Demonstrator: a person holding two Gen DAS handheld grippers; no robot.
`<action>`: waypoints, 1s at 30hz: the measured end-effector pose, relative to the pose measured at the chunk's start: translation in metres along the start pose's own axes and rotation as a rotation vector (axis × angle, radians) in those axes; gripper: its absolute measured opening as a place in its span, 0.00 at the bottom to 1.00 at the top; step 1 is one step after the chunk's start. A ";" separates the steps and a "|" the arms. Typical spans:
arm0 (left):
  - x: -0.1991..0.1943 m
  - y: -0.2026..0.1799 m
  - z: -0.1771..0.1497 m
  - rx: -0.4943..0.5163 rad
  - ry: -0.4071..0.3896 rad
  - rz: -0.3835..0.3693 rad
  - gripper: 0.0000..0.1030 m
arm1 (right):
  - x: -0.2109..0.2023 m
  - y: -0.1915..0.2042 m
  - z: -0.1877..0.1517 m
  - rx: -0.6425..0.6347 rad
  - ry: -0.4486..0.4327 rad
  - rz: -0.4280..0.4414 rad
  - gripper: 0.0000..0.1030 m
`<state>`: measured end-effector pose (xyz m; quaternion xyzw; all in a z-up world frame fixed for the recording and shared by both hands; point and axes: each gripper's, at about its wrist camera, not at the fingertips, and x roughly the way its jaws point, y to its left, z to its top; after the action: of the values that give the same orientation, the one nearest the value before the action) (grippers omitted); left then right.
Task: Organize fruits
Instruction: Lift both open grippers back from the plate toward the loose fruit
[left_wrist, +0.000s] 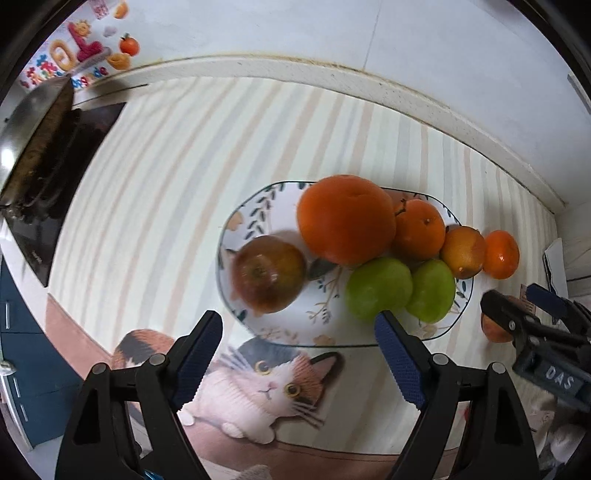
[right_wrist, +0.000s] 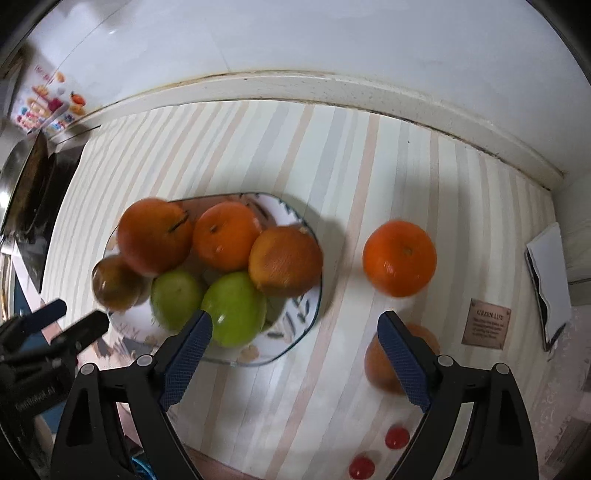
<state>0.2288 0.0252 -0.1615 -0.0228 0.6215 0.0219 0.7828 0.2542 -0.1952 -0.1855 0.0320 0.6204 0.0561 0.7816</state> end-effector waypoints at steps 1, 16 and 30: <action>-0.004 0.000 -0.003 0.000 -0.010 0.003 0.82 | -0.006 0.002 -0.004 -0.007 -0.010 -0.002 0.91; -0.093 0.002 -0.045 0.012 -0.173 -0.022 0.82 | -0.112 0.028 -0.051 -0.057 -0.176 0.015 0.91; -0.150 -0.002 -0.084 0.027 -0.242 -0.066 0.82 | -0.186 0.030 -0.098 -0.066 -0.269 0.031 0.91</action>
<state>0.1137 0.0175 -0.0348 -0.0301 0.5217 -0.0097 0.8525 0.1154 -0.1916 -0.0244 0.0231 0.5072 0.0837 0.8575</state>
